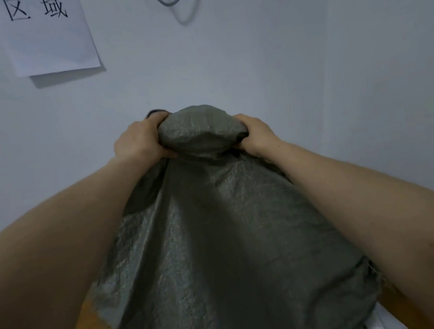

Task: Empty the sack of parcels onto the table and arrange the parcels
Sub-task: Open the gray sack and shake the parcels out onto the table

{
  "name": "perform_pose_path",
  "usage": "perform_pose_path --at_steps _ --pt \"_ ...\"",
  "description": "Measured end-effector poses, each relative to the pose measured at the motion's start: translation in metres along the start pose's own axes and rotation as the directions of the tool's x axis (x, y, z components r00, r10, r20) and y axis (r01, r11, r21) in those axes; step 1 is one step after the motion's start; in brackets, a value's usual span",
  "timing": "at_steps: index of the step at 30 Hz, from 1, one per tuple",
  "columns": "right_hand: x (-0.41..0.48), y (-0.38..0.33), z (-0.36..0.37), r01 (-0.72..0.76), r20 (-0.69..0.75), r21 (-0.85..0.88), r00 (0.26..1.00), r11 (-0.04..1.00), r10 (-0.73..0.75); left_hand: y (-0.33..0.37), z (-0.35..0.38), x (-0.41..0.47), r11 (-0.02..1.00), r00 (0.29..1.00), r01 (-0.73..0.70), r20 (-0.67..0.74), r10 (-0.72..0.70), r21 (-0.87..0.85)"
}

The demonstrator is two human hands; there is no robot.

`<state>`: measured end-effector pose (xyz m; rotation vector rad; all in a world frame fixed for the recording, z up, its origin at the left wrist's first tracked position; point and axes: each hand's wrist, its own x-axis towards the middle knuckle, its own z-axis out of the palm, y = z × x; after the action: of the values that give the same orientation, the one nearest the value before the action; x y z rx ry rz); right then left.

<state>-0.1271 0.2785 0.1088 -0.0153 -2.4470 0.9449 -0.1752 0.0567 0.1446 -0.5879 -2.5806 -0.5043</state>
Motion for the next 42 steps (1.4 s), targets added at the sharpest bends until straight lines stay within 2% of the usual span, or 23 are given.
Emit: perform_pose_path --at_steps 4,8,13,18,22,24,26,28,30,31,34,37,42 --pt "0.016 -0.016 -0.015 0.035 -0.098 0.028 0.995 0.999 -0.033 0.008 -0.023 0.014 1.000 0.995 -0.010 -0.096 0.010 0.001" --pt "0.013 -0.013 -0.014 0.043 -0.080 0.063 0.996 0.997 -0.038 0.009 -0.020 0.014 1.000 0.994 -0.013 -0.111 0.014 0.012" --pt "0.025 -0.027 -0.034 0.101 -0.184 0.106 0.980 0.989 -0.080 0.025 -0.040 0.020 1.000 0.978 -0.027 -0.205 0.028 0.007" --pt "-0.002 -0.005 -0.037 0.021 -0.001 0.159 1.000 0.987 -0.021 0.030 -0.023 0.007 0.997 0.983 -0.050 -0.172 0.060 0.059" --pt "-0.035 0.028 -0.028 -0.126 0.085 0.175 0.990 0.977 0.112 0.039 0.006 -0.013 0.995 0.992 -0.074 -0.100 0.080 0.061" --pt "-0.052 0.041 -0.031 -0.234 0.187 0.128 0.960 0.964 0.209 0.049 0.018 -0.023 0.994 0.993 -0.087 -0.071 0.092 0.065" --pt "-0.068 0.048 -0.033 -0.307 0.241 -0.053 0.920 0.950 0.310 0.057 0.030 -0.033 0.993 0.995 -0.096 -0.026 0.098 0.074" --pt "-0.078 0.043 -0.028 -0.293 0.161 -0.165 0.934 0.942 0.319 0.061 0.038 -0.040 0.995 0.996 -0.086 0.040 0.084 0.054" --pt "-0.086 0.037 -0.022 -0.183 0.023 -0.115 0.982 0.976 0.187 0.062 0.043 -0.048 0.998 0.990 -0.053 0.126 0.056 -0.029" --pt "-0.090 0.036 -0.018 -0.104 0.001 -0.092 0.994 0.990 0.105 0.061 0.044 -0.052 0.997 0.984 -0.025 0.173 0.038 -0.076" --pt "-0.104 0.035 -0.005 0.063 0.175 -0.211 0.984 0.975 -0.026 0.056 0.047 -0.061 0.990 0.937 0.087 0.347 -0.044 -0.109" --pt "-0.110 0.034 0.012 0.107 0.335 -0.411 0.941 0.906 0.041 0.047 0.051 -0.069 0.971 0.841 0.209 0.528 -0.119 -0.113" --pt "-0.110 0.041 0.043 0.167 0.390 -0.588 0.916 0.791 0.097 0.029 0.050 -0.084 0.961 0.696 0.259 0.708 -0.117 -0.096"
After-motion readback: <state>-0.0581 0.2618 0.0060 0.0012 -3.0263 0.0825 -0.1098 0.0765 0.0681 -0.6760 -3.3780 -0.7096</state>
